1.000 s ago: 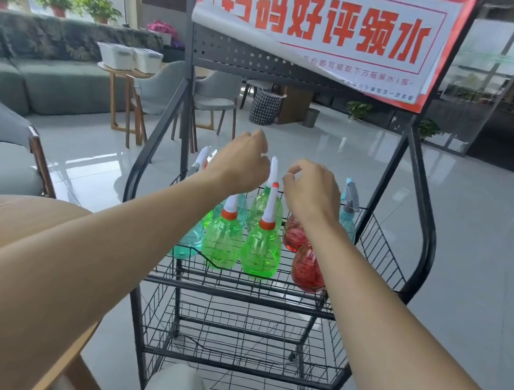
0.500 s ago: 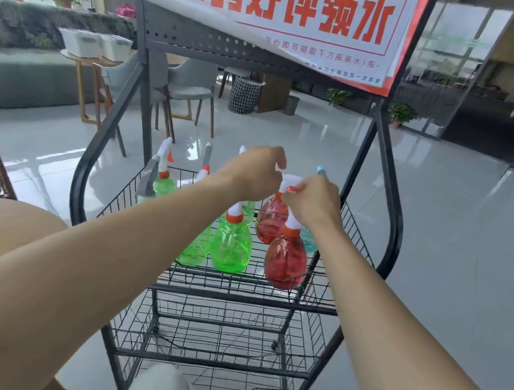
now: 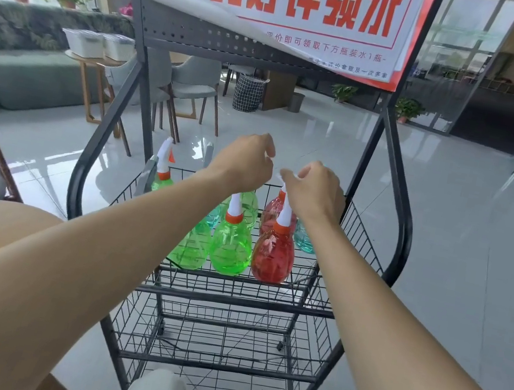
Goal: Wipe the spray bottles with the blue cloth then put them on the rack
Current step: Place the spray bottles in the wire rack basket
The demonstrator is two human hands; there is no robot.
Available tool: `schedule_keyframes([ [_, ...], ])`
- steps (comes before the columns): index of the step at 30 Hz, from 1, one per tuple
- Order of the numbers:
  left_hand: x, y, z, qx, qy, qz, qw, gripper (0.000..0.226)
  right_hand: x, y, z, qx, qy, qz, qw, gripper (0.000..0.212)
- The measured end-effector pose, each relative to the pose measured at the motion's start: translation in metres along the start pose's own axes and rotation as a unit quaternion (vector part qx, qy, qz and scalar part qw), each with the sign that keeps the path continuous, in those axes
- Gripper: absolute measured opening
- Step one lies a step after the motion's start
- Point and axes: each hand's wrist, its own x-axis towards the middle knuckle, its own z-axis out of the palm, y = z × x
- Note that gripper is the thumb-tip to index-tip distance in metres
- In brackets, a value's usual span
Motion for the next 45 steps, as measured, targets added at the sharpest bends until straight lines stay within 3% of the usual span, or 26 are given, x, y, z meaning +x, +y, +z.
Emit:
schedule_keyframes([
  [3, 0.004, -0.002, -0.003, -0.001, 0.027, -0.012, 1.000, 0.031, 0.010, -0.002, -0.003, -0.003, -0.016, -0.019, 1.000, 0.022],
  [7, 0.010, -0.006, -0.003, 0.007, 0.026, -0.023, 0.999, 0.033, 0.020, -0.005, -0.001, -0.026, -0.078, -0.007, 0.997, 0.036],
  [11, 0.016, -0.008, 0.000, 0.005, 0.028, -0.030, 0.999, 0.033, 0.027, -0.011, 0.003, -0.037, -0.125, -0.002, 0.992, 0.023],
  [18, 0.024, -0.018, 0.004, 0.004, 0.036, -0.053, 0.998, 0.032, 0.044, -0.012, 0.016, -0.017, -0.124, 0.008, 0.992, 0.027],
  [21, 0.025, -0.022, 0.007, 0.008, 0.033, -0.055, 0.998, 0.032, 0.048, -0.011, 0.018, -0.021, -0.120, -0.022, 0.992, 0.015],
  [23, 0.026, -0.023, 0.009, 0.008, 0.033, -0.056, 0.998, 0.030, 0.050, -0.009, 0.020, -0.018, -0.118, -0.034, 0.992, 0.029],
  [28, 0.032, -0.024, 0.013, 0.006, 0.047, -0.046, 0.998, 0.024, 0.054, -0.004, 0.026, -0.013, -0.126, -0.048, 0.991, 0.028],
  [34, 0.033, -0.030, 0.016, 0.012, 0.054, -0.044, 0.998, 0.022, 0.055, -0.012, 0.031, 0.034, -0.149, -0.069, 0.986, 0.057],
  [37, 0.033, -0.032, 0.015, 0.013, 0.054, -0.049, 0.997, 0.021, 0.058, -0.012, 0.035, 0.041, -0.158, -0.020, 0.986, 0.055],
  [41, 0.033, -0.031, 0.013, 0.015, 0.053, -0.049, 0.997, 0.022, 0.063, -0.004, 0.035, 0.027, -0.172, 0.080, 0.981, 0.024],
  [45, 0.033, -0.028, 0.014, 0.014, 0.052, -0.046, 0.997, 0.022, 0.069, -0.001, 0.037, 0.085, -0.182, 0.154, 0.968, 0.026],
])
